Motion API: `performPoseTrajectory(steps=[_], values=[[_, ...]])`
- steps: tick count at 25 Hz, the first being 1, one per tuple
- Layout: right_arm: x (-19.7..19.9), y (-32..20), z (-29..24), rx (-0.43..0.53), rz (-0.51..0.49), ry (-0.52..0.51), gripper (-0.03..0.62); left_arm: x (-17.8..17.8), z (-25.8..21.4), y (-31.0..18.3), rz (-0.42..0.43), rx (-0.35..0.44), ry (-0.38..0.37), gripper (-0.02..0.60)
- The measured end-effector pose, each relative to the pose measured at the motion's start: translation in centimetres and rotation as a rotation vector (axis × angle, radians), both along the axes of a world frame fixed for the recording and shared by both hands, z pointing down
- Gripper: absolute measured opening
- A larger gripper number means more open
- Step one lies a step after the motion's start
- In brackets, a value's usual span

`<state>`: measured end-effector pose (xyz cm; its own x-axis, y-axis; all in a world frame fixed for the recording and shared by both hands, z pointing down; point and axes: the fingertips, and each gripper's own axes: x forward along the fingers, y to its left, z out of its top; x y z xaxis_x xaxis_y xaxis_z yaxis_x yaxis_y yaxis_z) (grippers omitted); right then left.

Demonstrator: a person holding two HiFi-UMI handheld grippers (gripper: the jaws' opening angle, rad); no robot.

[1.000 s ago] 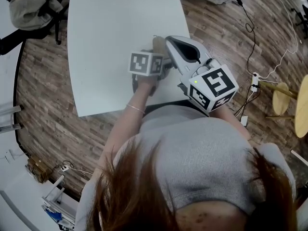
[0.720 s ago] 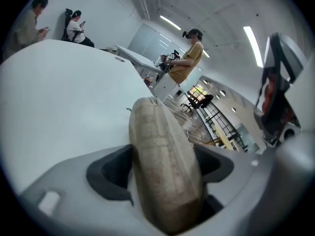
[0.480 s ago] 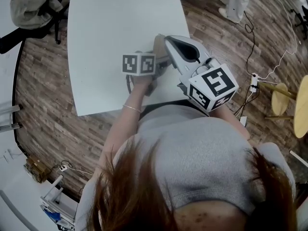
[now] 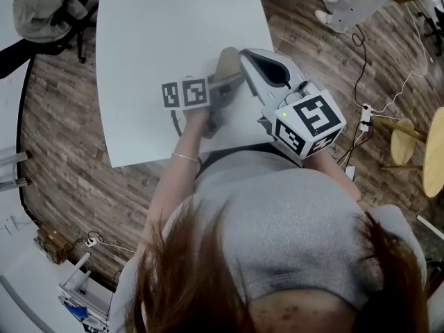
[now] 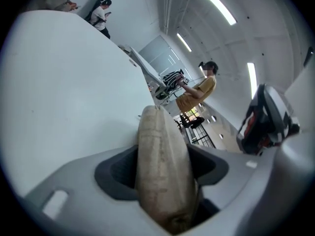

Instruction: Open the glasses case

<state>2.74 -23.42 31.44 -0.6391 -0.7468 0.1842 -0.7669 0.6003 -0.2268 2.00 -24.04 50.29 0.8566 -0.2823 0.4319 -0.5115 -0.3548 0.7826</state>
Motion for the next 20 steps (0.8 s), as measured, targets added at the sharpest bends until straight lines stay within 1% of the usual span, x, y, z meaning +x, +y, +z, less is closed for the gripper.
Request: performPoseTrajectory(steps=[4, 6, 12, 14, 16, 18, 20], values=[[-0.5, 0.0, -0.1, 0.003, -0.004, 0.003, 0.005, -0.2, -0.1, 0.1, 0.01, 0.018, -0.002, 0.301], [-0.8, -0.2, -0.2, 0.008, -0.008, 0.003, 0.005, -0.4, -0.5, 0.0, -0.002, 0.011, 0.041, 0.301], [-0.1, -1.2, -0.3, 0.016, 0.0, 0.02, 0.005, -1.5, -2.5, 0.0, -0.09, -0.029, 0.282, 0.301], [0.4, -1.6, -0.3, 0.017, -0.016, 0.031, 0.005, -1.7, -3.4, 0.5, -0.107, -0.035, 0.37, 0.301], [0.7, -2.1, -0.2, 0.003, -0.054, 0.024, 0.005, -2.1, -4.5, 0.8, -0.125, -0.035, 0.452, 0.301], [0.9, -2.7, -0.2, -0.023, -0.108, -0.029, 0.005, -2.5, -5.3, 1.1, -0.148, -0.041, 0.511, 0.301], [1.3, -3.5, -0.4, -0.053, -0.165, -0.119, 0.005, -2.9, -6.3, 1.3, -0.16, -0.031, 0.571, 0.301]])
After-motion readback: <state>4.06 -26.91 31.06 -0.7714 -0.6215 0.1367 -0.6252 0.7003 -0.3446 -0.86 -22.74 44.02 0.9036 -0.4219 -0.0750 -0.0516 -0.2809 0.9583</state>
